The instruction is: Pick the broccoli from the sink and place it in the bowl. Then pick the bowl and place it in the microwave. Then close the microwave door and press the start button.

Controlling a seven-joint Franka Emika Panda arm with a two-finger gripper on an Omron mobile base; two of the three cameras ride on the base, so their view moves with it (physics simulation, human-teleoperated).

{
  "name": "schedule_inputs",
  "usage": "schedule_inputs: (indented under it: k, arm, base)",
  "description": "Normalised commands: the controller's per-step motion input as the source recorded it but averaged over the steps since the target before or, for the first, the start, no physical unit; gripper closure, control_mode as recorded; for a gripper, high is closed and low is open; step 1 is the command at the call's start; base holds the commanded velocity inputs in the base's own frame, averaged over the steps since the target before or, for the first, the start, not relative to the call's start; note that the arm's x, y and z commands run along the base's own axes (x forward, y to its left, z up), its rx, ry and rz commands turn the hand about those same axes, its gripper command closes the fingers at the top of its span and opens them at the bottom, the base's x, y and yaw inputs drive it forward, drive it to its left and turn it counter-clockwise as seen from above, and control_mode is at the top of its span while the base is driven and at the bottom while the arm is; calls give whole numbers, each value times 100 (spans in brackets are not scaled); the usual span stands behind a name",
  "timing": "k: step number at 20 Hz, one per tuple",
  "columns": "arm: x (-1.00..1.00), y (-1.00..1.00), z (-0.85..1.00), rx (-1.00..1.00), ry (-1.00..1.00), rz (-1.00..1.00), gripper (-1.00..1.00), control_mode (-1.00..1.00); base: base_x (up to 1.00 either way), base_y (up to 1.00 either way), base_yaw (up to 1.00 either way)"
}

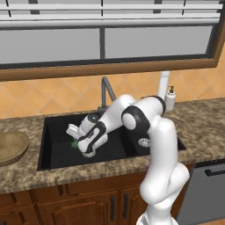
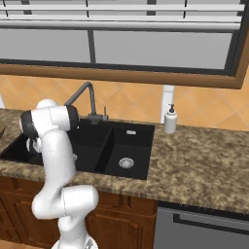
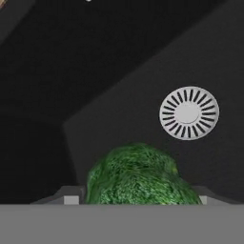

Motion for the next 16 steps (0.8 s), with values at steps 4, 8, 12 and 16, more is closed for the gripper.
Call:
schedule_inputs:
  k: [4, 8, 12, 16]
  arm:
    - [-48, 5, 100, 8, -3, 0, 100, -100]
    - [-42, 11, 100, 9, 0, 0, 100, -100]
    - [-38, 5, 100, 4, 0, 3, 100, -100]
    - [-21, 7, 100, 0, 0, 2, 100, -100]
  base:
    - [0, 0, 0]
    - [0, 0, 0]
    - [0, 0, 0]
    - [0, 0, 0]
